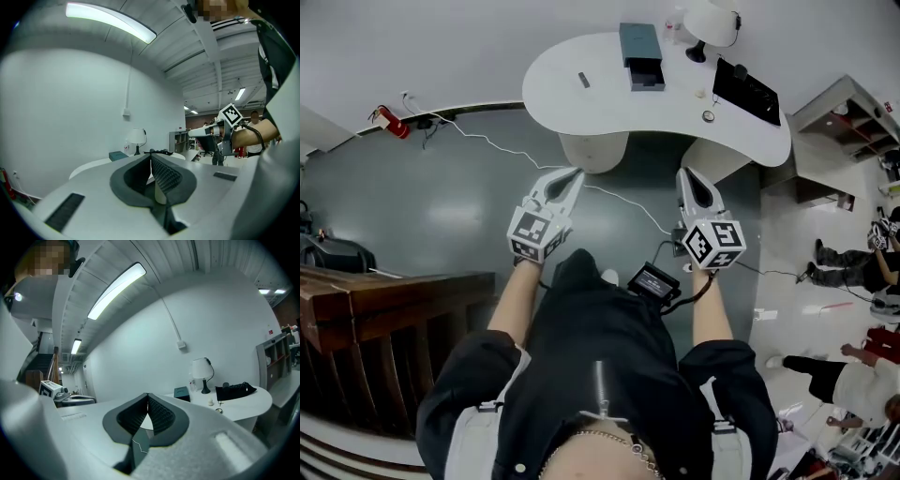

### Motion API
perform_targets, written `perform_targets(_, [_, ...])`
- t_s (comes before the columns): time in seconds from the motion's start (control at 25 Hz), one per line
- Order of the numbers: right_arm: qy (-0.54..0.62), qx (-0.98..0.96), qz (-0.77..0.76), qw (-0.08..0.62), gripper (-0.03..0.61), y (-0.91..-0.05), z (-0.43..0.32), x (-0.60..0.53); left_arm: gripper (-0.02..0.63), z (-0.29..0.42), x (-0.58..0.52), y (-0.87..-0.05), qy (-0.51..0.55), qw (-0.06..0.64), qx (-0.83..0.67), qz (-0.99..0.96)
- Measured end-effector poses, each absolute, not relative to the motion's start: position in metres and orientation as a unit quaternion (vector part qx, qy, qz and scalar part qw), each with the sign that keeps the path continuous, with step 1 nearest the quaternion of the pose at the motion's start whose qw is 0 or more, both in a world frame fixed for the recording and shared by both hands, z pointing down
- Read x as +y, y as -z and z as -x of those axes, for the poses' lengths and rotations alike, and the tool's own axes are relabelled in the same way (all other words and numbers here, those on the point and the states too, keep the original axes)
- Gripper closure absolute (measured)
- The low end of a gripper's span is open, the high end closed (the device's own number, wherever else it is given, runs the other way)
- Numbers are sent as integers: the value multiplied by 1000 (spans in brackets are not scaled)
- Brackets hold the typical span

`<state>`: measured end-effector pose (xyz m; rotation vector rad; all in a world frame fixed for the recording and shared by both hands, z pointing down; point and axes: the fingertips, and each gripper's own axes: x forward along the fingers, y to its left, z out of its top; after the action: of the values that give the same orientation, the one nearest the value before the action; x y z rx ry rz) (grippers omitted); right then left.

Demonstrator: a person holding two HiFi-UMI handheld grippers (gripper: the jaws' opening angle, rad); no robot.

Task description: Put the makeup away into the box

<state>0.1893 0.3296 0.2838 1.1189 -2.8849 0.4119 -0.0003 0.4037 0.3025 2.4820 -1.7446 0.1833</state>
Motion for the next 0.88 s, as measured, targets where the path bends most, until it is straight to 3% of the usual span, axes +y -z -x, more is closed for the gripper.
perform_targets(0.88, [-144, -898, -416, 20, 573, -294, -54, 35, 600, 116, 69, -327, -65, 58, -491, -867])
